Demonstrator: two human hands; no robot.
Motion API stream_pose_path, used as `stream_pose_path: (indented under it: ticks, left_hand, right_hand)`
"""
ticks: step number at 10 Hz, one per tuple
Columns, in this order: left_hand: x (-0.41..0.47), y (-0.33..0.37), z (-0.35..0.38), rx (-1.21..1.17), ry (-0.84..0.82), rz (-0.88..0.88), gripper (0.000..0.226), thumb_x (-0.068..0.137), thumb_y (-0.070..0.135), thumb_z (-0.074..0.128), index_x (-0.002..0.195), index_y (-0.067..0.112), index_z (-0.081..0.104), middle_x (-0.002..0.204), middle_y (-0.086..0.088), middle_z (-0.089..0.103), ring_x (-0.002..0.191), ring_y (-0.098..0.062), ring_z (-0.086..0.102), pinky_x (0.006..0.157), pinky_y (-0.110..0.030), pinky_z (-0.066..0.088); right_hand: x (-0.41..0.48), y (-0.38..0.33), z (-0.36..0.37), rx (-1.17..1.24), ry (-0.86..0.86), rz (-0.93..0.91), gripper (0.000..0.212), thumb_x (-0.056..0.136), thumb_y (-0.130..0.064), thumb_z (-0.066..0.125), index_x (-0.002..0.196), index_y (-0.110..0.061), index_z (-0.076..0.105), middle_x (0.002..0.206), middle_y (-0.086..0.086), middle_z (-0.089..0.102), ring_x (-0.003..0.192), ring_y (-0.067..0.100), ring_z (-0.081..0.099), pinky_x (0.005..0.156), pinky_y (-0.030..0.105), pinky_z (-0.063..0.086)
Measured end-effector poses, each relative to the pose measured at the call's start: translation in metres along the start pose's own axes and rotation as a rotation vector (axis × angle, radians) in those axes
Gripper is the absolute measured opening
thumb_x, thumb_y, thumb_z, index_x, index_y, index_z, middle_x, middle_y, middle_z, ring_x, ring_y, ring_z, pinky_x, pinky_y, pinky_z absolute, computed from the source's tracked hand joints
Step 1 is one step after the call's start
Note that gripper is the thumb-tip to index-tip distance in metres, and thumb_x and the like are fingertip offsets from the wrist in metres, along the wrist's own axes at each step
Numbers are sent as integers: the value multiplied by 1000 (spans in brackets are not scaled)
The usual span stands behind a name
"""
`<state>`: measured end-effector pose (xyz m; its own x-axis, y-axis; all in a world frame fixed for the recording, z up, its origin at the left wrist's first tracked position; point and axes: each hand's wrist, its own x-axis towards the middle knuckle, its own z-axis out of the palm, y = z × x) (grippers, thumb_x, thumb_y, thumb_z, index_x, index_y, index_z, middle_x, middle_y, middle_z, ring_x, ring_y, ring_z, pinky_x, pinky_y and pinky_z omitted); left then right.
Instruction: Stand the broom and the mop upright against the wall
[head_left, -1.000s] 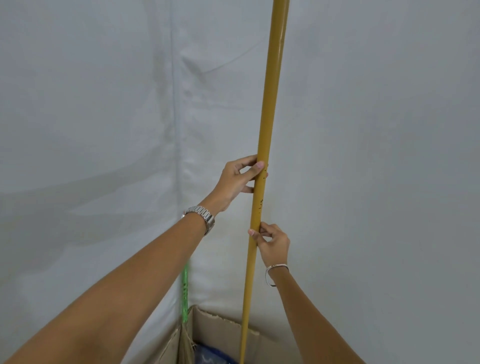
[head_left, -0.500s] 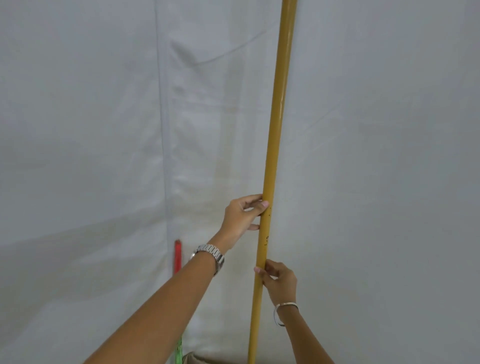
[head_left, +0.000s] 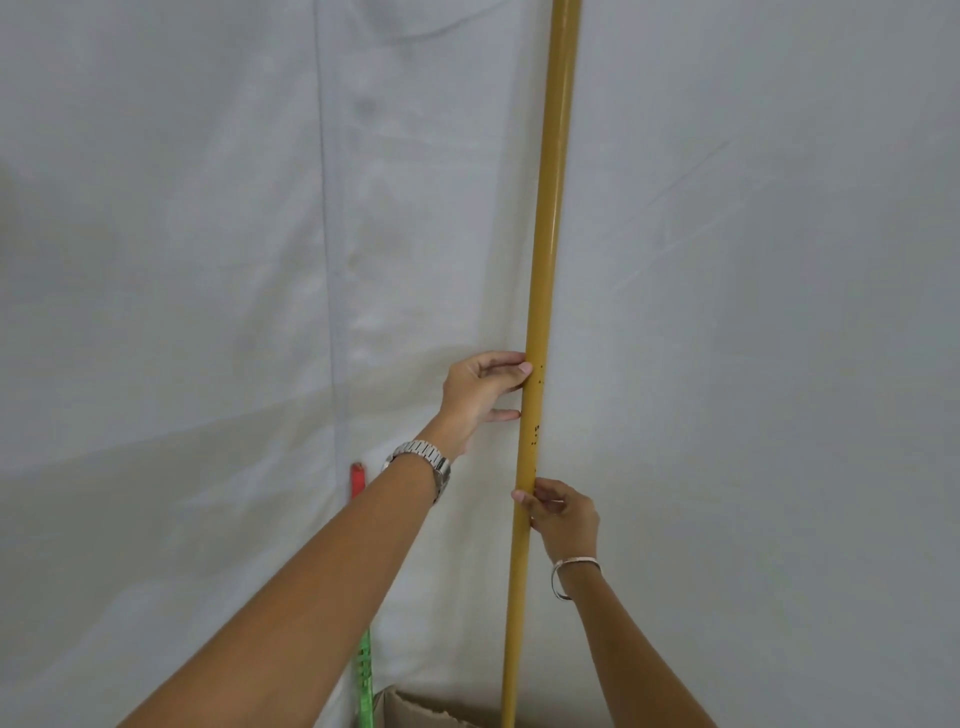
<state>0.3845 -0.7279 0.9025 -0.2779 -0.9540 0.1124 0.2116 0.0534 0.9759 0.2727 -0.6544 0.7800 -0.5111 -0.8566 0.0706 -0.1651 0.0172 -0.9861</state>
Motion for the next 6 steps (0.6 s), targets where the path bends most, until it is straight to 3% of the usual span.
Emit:
stream_pose_path:
  ticks: [1,2,4,5,6]
  left_hand:
    - [0,-10,-1,-1,17,8,14,76,14,75,89,19,70,82,3,71,95,-15,67,71,-38,61]
    - [0,-16,2,-7,54,41,14,75,12,76,86,19,71,80,3,71,89,-11,68,70,-35,61]
    - [-5,-16,2,-40,56,11,14,73,13,77,85,16,71,82,0,73,88,-11,69,70,-34,61]
    - [-7,-16,3,-39,78,19,13,74,14,77,85,17,71,86,-2,73,90,-13,69,72,-34,61]
    - [-12,-18,4,-13,77,23,11,75,18,76,85,21,71,86,1,73,95,-14,68,74,-34,60]
  right_hand:
    - [1,1,0,-10,4,-25,23,63,-25,82,67,-38,64,74,1,69,76,23,66,75,47,58]
    - [2,2,1,-40,12,-53,23,66,-25,80,68,-39,62,78,3,68,78,24,66,76,46,58]
    - [1,4,2,-26,22,-32,24,66,-25,80,87,-19,70,81,5,66,77,23,65,76,45,58]
    - [2,4,1,-4,16,-32,18,67,-24,80,77,-29,66,83,7,68,78,23,65,77,42,58]
    - [-4,6,2,35,23,-28,19,66,-23,80,79,-29,67,91,10,71,81,22,66,71,30,56]
